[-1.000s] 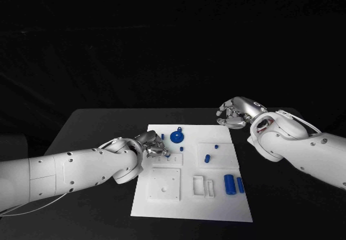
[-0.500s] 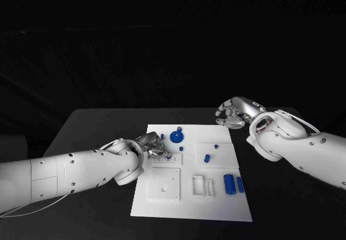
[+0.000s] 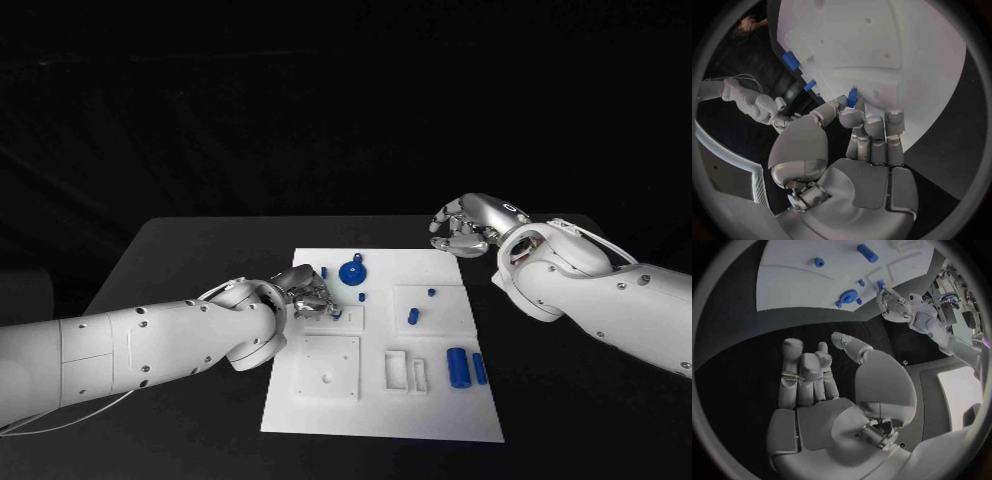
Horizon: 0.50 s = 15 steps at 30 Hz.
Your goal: Assemble the parts on the task board
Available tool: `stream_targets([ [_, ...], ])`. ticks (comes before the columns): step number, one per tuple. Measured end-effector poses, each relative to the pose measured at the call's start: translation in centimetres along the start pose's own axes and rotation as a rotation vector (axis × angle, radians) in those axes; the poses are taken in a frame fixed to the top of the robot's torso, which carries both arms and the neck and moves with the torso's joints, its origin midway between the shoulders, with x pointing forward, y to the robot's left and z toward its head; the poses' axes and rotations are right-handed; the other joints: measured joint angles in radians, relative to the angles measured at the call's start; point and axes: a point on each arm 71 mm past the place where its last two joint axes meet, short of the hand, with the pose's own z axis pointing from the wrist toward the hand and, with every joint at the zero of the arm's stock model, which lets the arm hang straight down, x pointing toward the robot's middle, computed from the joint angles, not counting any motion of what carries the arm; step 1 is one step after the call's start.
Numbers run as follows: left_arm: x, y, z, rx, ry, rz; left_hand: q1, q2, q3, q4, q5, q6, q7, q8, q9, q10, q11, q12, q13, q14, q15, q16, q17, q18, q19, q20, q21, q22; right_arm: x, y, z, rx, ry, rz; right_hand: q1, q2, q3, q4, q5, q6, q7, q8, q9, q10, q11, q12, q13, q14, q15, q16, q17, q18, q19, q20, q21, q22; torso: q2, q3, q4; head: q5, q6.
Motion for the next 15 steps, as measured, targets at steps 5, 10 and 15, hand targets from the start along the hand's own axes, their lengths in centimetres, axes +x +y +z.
stream_targets([
  [5, 0.02, 0.03, -0.03, -0.001, 0.008, 0.002, 0.0, 0.0, -0.001, 0.001, 0.0, 0.0, 0.0, 0.0, 0.0, 0.0, 0.0, 0.0, -0.001, 0.0, 0.0, 0.0, -0.001, 0.0, 0.0, 0.0, 0.0, 0.001, 0.05, -0.03, 0.08, 0.003, 0.003, 0.004, 0.0, 0.0, 0.002, 0.004, 0.0, 0.001, -0.001, 0.0, 0.0, 0.0, 0.0, 0.0, 0.0, 0.0, 0.0, 0.0, 0.0, 0.0, 0.0, 0.0, 0.0, 0.0, 0.0, -0.0003, 0.0, 0.0, 0.001],
  [10, 0.09, 0.0, -0.05, 0.0, 0.017, 0.003, 0.0, 0.0, -0.001, 0.001, 0.0, 0.001, -0.001, -0.001, 0.0, 0.0, 0.0, 0.0, -0.001, 0.0, 0.0, 0.0, -0.001, 0.0, 0.0, 0.0, 0.0, 0.001, 0.16, 0.18, 0.16, 0.0, 0.007, 0.01, 0.0, 0.0, 0.0, 0.006, 0.004, 0.001, -0.001, 0.0, 0.0, 0.0, 0.0, 0.0, 0.0, 0.0, 0.0, 0.0, 0.0, 0.0, 0.0, 0.0, 0.0, 0.0, 0.0, -0.0003, 0.0005, 0.0, 0.001],
  [15, 0.05, 0.12, -0.09, -0.003, 0.023, 0.004, 0.004, -0.004, -0.001, 0.001, 0.0, 0.001, -0.001, -0.004, 0.0, 0.0, 0.0, 0.006, -0.004, 0.0, 0.0, 0.0, -0.003, 0.0, 0.0, 0.0, 0.0, 0.002, 0.15, 0.08, 0.14, 0.002, 0.01, 0.011, 0.0, 0.0, 0.0, 0.006, 0.005, 0.001, -0.002, 0.0, 0.0, 0.0, 0.0, 0.0, 0.0, 0.0, 0.0, 0.0, 0.0, 0.0, 0.001, 0.002, -0.004, 0.0, 0.0, -0.0008, 0.0005, 0.0, -0.001],
])
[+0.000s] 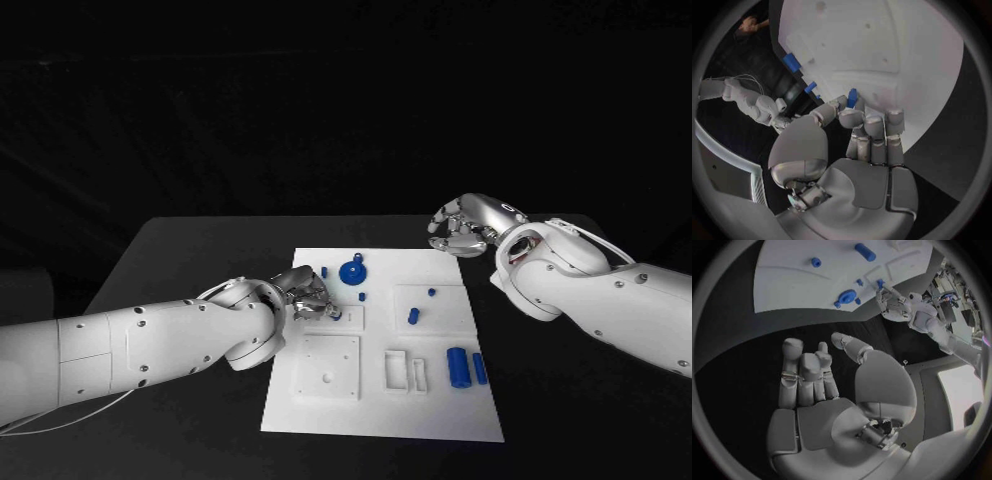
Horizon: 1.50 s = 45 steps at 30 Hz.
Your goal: Assemble the parts on the task board
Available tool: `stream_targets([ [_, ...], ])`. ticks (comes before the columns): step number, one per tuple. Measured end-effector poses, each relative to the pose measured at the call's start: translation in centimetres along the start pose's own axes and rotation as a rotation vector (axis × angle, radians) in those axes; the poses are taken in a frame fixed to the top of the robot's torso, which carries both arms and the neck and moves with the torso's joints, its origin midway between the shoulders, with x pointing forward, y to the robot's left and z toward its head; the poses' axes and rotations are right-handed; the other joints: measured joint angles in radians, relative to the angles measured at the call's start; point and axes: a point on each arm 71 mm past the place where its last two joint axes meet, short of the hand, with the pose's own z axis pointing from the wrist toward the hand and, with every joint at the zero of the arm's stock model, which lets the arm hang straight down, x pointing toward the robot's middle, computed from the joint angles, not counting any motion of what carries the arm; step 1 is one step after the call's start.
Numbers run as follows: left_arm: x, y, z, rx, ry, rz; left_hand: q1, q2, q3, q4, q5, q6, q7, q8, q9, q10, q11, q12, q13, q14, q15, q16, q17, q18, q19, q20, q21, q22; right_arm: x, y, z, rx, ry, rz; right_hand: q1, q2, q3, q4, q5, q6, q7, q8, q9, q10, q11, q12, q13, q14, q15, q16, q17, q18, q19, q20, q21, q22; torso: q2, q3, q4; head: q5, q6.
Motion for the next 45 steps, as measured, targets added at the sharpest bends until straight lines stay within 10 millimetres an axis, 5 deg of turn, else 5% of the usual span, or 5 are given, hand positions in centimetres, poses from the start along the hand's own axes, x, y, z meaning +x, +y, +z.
stream_targets([
  [21, -0.01, 0.28, 0.06, -0.01, 0.01, -0.007, -0.028, -0.005, -0.004, 0.04, 0.118, 0.0, 0.0, 0.004, 0.029, -0.004, 0.003, 0.043, -0.017, -0.003, -0.003, 0.027, -0.005, 0.016, 0.0, 0.0, 0.004, 0.01, 0.08, 0.06, 0.16, -0.004, 0.001, -0.005, -0.005, 0.005, -0.006, 0.005, 0.095, 0.001, 0.0, 0.005, 0.0, 0.0, 0.0, 0.0, -0.002, 0.0, 0.0, 0.0, 0.003, 0.0, 0.0, -0.004, 0.0, 0.0, 0.0, 0.0005, -0.0004, -0.003, -0.004],
  [27, 0.04, 0.27, 0.07, -0.011, 0.014, -0.013, -0.055, 0.002, -0.012, 0.052, 0.117, 0.001, -0.001, 0.008, 0.087, -0.007, 0.0, 0.063, -0.017, -0.004, -0.004, 0.04, -0.004, 0.016, 0.0, 0.0, 0.004, 0.014, 0.13, 0.24, 0.19, -0.009, 0.002, -0.005, -0.008, 0.008, -0.008, 0.008, 0.105, 0.002, -0.001, 0.005, 0.0, 0.0, 0.0, 0.0, -0.003, 0.002, 0.001, -0.004, 0.004, 0.0, 0.0, -0.004, 0.0, 0.0, 0.0, 0.001, -0.0005, -0.003, -0.005],
  [32, 0.08, 0.27, 0.09, -0.014, 0.017, -0.02, -0.071, 0.001, -0.012, 0.065, 0.069, 0.005, -0.005, 0.012, 0.158, -0.007, 0.0, 0.075, -0.019, -0.005, -0.005, 0.044, -0.004, 0.016, 0.0, 0.0, 0.008, 0.016, 0.13, 0.18, 0.2, -0.008, 0.002, -0.007, -0.009, 0.009, -0.008, 0.008, 0.106, 0.002, -0.001, 0.005, 0.0, 0.0, 0.0, 0.0, -0.003, 0.002, 0.001, -0.004, 0.004, 0.0, 0.0, -0.004, 0.0, 0.0, 0.0, 0.0011, -0.0005, -0.003, -0.005],
  [36, 0.09, 0.32, 0.13, -0.018, 0.019, -0.025, -0.077, 0.0, -0.012, 0.079, 0.028, 0.016, -0.016, 0.013, 0.166, -0.01, 0.004, 0.081, -0.023, 0.002, -0.012, 0.047, -0.005, 0.016, 0.0, 0.0, 0.008, 0.018, 0.12, 0.11, 0.22, -0.007, 0.002, -0.008, -0.009, 0.009, -0.008, 0.008, 0.107, 0.002, -0.001, 0.005, 0.0, 0.0, 0.0, 0.0, -0.003, 0.002, 0.001, -0.004, 0.004, 0.0, 0.0, -0.004, 0.0, 0.0, 0.0, 0.0011, -0.0006, -0.003, -0.004],
  [45, 0.09, 0.28, 0.16, -0.021, 0.025, -0.028, -0.075, 0.002, -0.009, 0.064, 0.043, 0.02, -0.02, 0.014, 0.166, -0.011, 0.003, 0.09, -0.029, 0.006, -0.015, 0.054, -0.007, 0.016, 0.0, 0.0, 0.008, 0.022, 0.14, 0.1, 0.26, -0.007, 0.002, -0.009, -0.009, 0.009, -0.008, 0.008, 0.11, 0.002, -0.002, 0.005, 0.0, 0.0, 0.0, 0.0, -0.003, 0.002, 0.001, -0.004, 0.004, 0.0, 0.0, -0.004, 0.0, 0.0, 0.0, 0.0004, -0.0006, -0.004, -0.004],
])
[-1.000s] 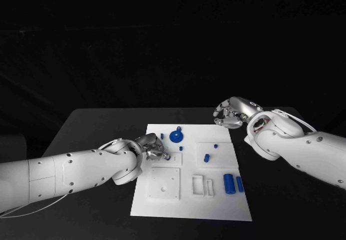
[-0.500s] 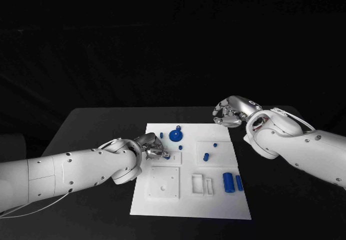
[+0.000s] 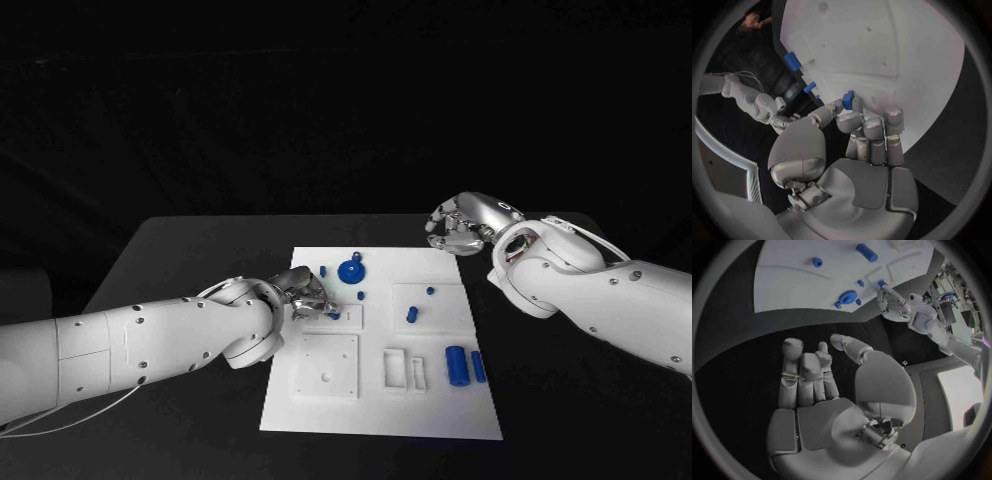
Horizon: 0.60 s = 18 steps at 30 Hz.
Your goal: Assemble the parts on the task board
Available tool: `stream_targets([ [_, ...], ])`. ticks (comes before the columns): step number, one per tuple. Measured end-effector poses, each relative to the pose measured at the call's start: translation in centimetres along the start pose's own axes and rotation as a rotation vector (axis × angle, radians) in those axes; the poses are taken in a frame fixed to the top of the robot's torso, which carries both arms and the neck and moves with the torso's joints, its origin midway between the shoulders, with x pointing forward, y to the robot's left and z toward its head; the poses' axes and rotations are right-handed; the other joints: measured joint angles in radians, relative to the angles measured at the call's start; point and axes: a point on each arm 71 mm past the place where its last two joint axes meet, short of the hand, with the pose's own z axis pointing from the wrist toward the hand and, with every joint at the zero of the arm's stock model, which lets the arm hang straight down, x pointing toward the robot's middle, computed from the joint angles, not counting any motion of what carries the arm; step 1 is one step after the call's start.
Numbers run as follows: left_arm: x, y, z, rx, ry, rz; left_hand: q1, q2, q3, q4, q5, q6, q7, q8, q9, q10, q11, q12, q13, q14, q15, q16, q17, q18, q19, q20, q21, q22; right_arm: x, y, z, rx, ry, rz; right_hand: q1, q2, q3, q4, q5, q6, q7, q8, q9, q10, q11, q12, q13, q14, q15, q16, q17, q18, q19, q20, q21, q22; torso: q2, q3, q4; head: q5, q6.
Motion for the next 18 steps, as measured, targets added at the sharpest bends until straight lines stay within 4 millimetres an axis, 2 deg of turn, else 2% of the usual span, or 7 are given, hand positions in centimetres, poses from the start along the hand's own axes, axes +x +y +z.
stream_targets([
  [4, -0.02, -0.04, -0.01, -0.001, 0.002, 0.0, 0.011, 0.003, 0.005, -0.038, 0.026, 0.0, 0.0, -0.001, 0.0, 0.0, 0.0, 0.003, -0.005, -0.001, -0.001, 0.0, -0.002, 0.0, 0.0, 0.0, 0.004, 0.001, 0.01, -0.01, 0.02, 0.0, 0.001, 0.0, 0.0, 0.0, 0.0, 0.0, 0.0, 0.0, 0.0, 0.0, 0.0, 0.001, 0.001, 0.0, 0.0, 0.0, 0.0, 0.0, 0.0, 0.0, 0.0, 0.0, 0.0, 0.0, 0.0, 0.0002, 0.0001, -0.001, -0.001],
  [13, -0.05, -0.02, 0.0, -0.008, 0.003, 0.007, 0.014, 0.0, 0.006, -0.048, 0.029, 0.0, 0.0, 0.002, 0.002, 0.0, 0.0, 0.007, -0.008, -0.001, -0.002, 0.0, -0.003, 0.0, 0.0, 0.0, 0.004, 0.001, 0.05, 0.07, 0.05, -0.001, 0.002, 0.001, 0.0, 0.0, 0.0, 0.0, 0.0, -0.002, -0.002, 0.0, 0.0, 0.001, 0.001, 0.0, 0.0, 0.0, 0.0, 0.0, 0.0, 0.0, -0.001, 0.001, 0.0, 0.0, 0.0, -0.0002, 0.0006, -0.001, -0.001],
  [15, -0.05, -0.04, 0.01, -0.009, 0.002, 0.012, 0.027, -0.013, 0.002, -0.056, 0.031, 0.0, 0.0, 0.002, 0.003, 0.0, 0.0, 0.007, -0.01, -0.002, -0.003, 0.0, -0.004, 0.0, 0.0, 0.0, 0.004, 0.003, 0.06, 0.07, 0.05, -0.001, 0.003, 0.001, 0.0, 0.0, 0.0, 0.0, 0.0, -0.002, -0.002, 0.0, 0.0, 0.001, 0.001, 0.0, 0.0, 0.0, 0.0, 0.0, 0.0, 0.0, -0.001, 0.001, 0.0, 0.0, 0.0, -0.0001, 0.0006, -0.001, -0.002],
  [18, -0.06, -0.12, 0.03, -0.01, 0.002, 0.018, 0.033, -0.016, 0.002, -0.057, 0.031, 0.0, 0.0, 0.002, 0.003, 0.0, 0.0, 0.007, -0.011, -0.001, -0.004, 0.0, -0.005, 0.0, 0.0, 0.0, 0.004, 0.002, 0.06, 0.07, 0.05, -0.001, 0.003, 0.003, 0.0, 0.0, -0.003, 0.003, 0.004, -0.002, -0.002, 0.0, 0.0, 0.001, 0.001, 0.0, -0.001, 0.0, 0.0, 0.0, 0.0, 0.0, -0.001, 0.002, 0.0, 0.0, 0.0, 0.0001, 0.0005, 0.0, -0.002],
])
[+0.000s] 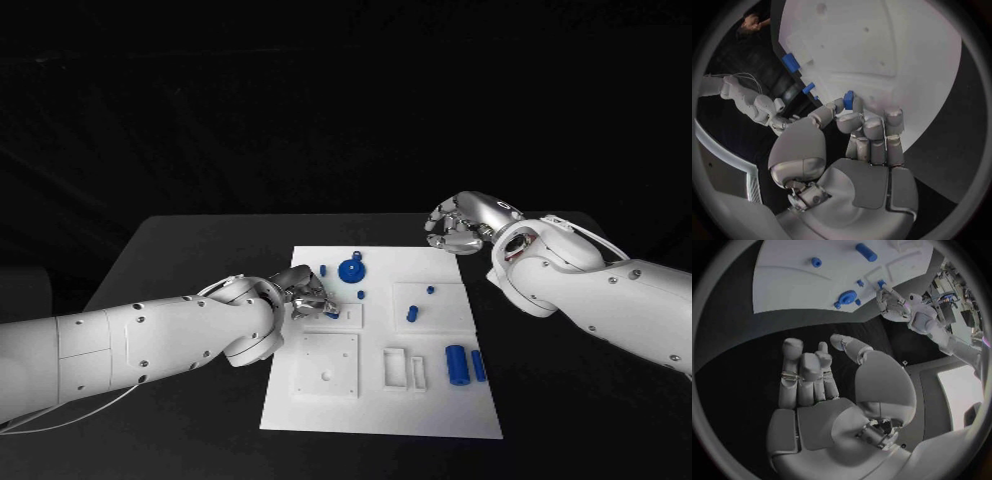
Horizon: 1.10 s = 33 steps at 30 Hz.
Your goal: Assemble the parts on the task board
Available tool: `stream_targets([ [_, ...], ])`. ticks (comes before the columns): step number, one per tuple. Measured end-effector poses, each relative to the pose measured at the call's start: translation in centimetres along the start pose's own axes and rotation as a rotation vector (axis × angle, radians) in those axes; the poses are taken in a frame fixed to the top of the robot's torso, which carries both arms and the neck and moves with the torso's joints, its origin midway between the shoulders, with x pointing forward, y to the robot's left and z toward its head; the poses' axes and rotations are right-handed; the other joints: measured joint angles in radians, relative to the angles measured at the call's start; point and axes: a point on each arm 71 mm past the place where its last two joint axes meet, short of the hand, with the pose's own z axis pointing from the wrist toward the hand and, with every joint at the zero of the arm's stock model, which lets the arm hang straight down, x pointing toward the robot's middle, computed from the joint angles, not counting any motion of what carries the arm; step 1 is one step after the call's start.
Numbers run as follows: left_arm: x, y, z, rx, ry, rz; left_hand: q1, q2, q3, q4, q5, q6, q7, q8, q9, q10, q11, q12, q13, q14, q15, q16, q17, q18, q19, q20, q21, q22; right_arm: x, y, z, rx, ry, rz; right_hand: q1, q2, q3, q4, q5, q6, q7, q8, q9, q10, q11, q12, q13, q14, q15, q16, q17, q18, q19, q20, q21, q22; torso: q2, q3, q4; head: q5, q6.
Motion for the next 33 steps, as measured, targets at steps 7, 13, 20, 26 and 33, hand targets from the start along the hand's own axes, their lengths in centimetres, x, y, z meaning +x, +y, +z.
stream_targets([
  [7, -0.01, -0.01, 0.06, -0.008, -0.002, 0.011, 0.004, -0.002, 0.0, 0.0, 0.008, 0.0, 0.0, 0.0, 0.0, 0.0, 0.0, 0.004, -0.002, 0.0, 0.0, 0.004, 0.0, 0.0, 0.0, 0.0, 0.0, 0.0, 0.02, 0.05, 0.01, -0.001, 0.001, 0.001, 0.0, 0.0, 0.0, 0.0, 0.0, 0.0, 0.0, 0.0, 0.0, 0.0, 0.0, 0.0, 0.0, 0.0, 0.0, 0.0, 0.001, 0.0, 0.0, 0.0, 0.0, 0.0, 0.0, 0.0006, -0.0004, 0.001, -0.001],
  [13, -0.05, -0.07, 0.1, -0.011, 0.001, 0.017, 0.004, -0.002, -0.003, -0.003, 0.027, 0.0, 0.0, 0.0, 0.0, 0.0, 0.0, 0.008, -0.003, 0.001, -0.001, 0.005, -0.003, 0.0, 0.0, 0.0, 0.0, 0.0, 0.02, 0.05, 0.0, -0.001, 0.001, 0.001, 0.0, 0.0, 0.0, 0.0, 0.0, 0.0, 0.0, 0.0, 0.0, 0.0, 0.0, 0.0, 0.0, 0.0, 0.0, 0.0, 0.001, 0.0, 0.0, 0.0, 0.0, 0.0, 0.0, 0.001, -0.0004, 0.001, -0.002],
  [20, -0.07, -0.11, 0.12, -0.012, 0.005, 0.022, 0.004, -0.002, -0.007, -0.007, 0.066, 0.0, 0.0, -0.001, 0.001, 0.0, 0.0, 0.013, -0.006, 0.001, 0.0, 0.005, -0.006, 0.0, 0.0, 0.0, 0.0, 0.0, 0.02, 0.05, -0.01, -0.001, 0.002, 0.002, 0.0, 0.0, 0.0, 0.0, 0.0, 0.002, 0.002, 0.0, 0.0, 0.0, 0.0, 0.0, 0.0, 0.0, 0.0, 0.0, 0.001, 0.0, 0.0, 0.0, 0.0, 0.0, 0.0, 0.0006, -0.0004, 0.002, -0.003],
  [26, -0.08, -0.16, 0.16, -0.014, 0.019, 0.028, -0.03, 0.032, -0.014, -0.014, 0.139, 0.0, 0.0, 0.006, 0.003, -0.002, 0.002, 0.028, -0.009, 0.001, 0.0, 0.012, -0.008, 0.0, 0.007, 0.001, 0.0, 0.0, 0.02, 0.07, -0.01, -0.001, 0.002, 0.002, 0.0, 0.0, 0.0, 0.0, 0.0, 0.0, 0.004, 0.0, 0.0, 0.0, 0.0, 0.0, 0.0, 0.0, 0.0, 0.0, 0.001, 0.0, 0.0, 0.0, 0.0, 0.0, 0.0, 0.0002, -0.0004, 0.002, -0.003],
  [33, 0.0, -0.29, 0.18, -0.014, 0.039, 0.035, -0.091, 0.093, -0.032, -0.032, 0.188, 0.0, 0.0, 0.016, 0.01, -0.002, 0.002, 0.048, -0.012, 0.004, 0.003, 0.012, -0.012, 0.0, 0.011, -0.004, 0.004, 0.001, 0.03, 0.11, -0.02, -0.002, 0.002, 0.003, 0.0, 0.0, 0.0, 0.0, 0.004, 0.0, 0.004, 0.0, 0.0, 0.0, 0.0, 0.0, 0.0, 0.0, 0.0, 0.0, 0.001, 0.0, -0.002, 0.002, 0.0, 0.0, 0.001, 0.0006, -0.0008, 0.002, -0.003],
])
